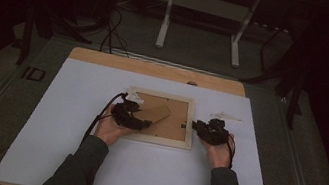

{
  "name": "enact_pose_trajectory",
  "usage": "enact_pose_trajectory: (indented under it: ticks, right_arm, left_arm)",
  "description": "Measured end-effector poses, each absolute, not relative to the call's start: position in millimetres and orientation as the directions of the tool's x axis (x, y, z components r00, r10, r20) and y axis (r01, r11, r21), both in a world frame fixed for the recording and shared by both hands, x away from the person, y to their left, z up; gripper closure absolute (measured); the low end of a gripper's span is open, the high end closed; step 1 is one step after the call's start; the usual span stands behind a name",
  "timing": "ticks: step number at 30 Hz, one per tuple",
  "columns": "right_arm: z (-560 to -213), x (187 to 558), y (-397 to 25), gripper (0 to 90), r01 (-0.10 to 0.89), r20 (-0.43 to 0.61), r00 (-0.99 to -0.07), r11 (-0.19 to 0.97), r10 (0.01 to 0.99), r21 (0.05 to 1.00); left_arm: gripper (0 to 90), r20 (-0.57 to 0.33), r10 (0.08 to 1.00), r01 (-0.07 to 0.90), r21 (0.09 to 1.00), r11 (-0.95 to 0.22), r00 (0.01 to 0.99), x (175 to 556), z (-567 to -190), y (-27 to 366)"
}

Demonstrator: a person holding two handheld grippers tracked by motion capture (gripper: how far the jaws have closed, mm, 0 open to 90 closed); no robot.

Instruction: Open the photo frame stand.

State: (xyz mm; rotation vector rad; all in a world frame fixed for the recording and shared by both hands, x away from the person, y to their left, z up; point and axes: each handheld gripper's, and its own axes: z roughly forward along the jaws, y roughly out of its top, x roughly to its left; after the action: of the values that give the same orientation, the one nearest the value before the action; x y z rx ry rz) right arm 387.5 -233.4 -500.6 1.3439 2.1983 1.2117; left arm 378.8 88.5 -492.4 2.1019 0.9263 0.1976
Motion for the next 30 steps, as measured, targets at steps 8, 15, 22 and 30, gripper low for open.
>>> enact_pose_trajectory:
  ticks: [8,15,22,30]
  right_arm:
    - [-495.0,397.3,-230.3,69.4,0.594,0.163,-0.531,0.228,0.832,0.771]
    - [-492.0,404.2,-227.2,68.3,0.599,0.168,-0.541,0.237,0.824,0.765]
    - [-491.0,411.7,-224.9,65.6,0.606,0.176,-0.554,0.249,0.814,0.756]
    - [-491.8,423.4,-223.8,58.0,0.622,0.187,-0.562,0.263,0.806,0.737]
  left_arm:
    - [41.6,-0.132,0.678,0.516,0.755,-0.404,0.723,372.2,-490.5,86.9]
    - [41.6,-0.106,0.68,0.494,0.767,-0.409,0.726,367.2,-489.3,86.1]
    - [41.6,-0.09,0.681,0.479,0.777,-0.408,0.727,363.9,-489.8,85.6]
    - [41.6,-0.062,0.681,0.456,0.786,-0.417,0.729,359.8,-489.9,85.0]
